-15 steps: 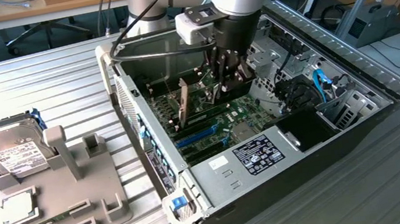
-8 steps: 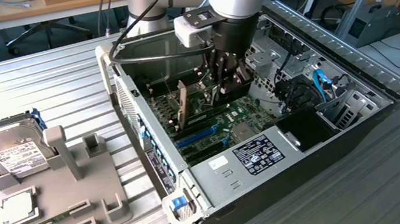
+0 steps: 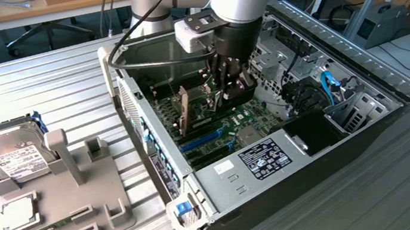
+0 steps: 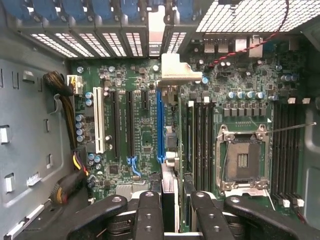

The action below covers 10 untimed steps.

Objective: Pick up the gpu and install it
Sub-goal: 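Insert the gpu into the slot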

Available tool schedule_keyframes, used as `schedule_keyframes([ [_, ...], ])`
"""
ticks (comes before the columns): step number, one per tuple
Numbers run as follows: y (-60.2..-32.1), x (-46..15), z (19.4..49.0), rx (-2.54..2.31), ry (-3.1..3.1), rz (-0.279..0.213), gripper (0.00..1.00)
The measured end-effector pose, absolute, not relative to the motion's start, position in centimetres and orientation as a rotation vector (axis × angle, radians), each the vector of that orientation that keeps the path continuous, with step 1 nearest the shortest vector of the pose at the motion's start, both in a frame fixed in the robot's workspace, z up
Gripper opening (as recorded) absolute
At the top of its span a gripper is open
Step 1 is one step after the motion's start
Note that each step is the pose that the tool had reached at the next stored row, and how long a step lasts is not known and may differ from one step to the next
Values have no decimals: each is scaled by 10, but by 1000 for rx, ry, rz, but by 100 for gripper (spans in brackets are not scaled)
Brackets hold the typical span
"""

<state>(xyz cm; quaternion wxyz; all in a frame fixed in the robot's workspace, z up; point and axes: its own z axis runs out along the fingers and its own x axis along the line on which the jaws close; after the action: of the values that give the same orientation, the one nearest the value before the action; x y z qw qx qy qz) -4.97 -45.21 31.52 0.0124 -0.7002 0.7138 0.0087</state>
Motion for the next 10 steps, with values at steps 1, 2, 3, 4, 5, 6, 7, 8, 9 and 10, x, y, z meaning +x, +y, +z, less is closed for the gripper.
schedule_keyframes([
  [1, -452, -50, 315, -2183, 2225, 27, 27],
  [2, -453, -51, 315, -2182, 2225, 27, 27],
  [3, -453, -52, 314, -2183, 2225, 27, 27],
  [4, -453, -52, 313, -2183, 2225, 27, 27],
  [5, -454, -53, 313, -2183, 2225, 27, 27],
  [6, -454, -53, 312, -2183, 2225, 27, 27],
  [7, -454, -54, 312, -2183, 2225, 27, 27],
  [8, -454, -54, 312, -2183, 2225, 27, 27],
  [9, -454, -54, 311, -2183, 2225, 27, 27],
  [10, -454, -55, 311, -2183, 2225, 27, 27],
])
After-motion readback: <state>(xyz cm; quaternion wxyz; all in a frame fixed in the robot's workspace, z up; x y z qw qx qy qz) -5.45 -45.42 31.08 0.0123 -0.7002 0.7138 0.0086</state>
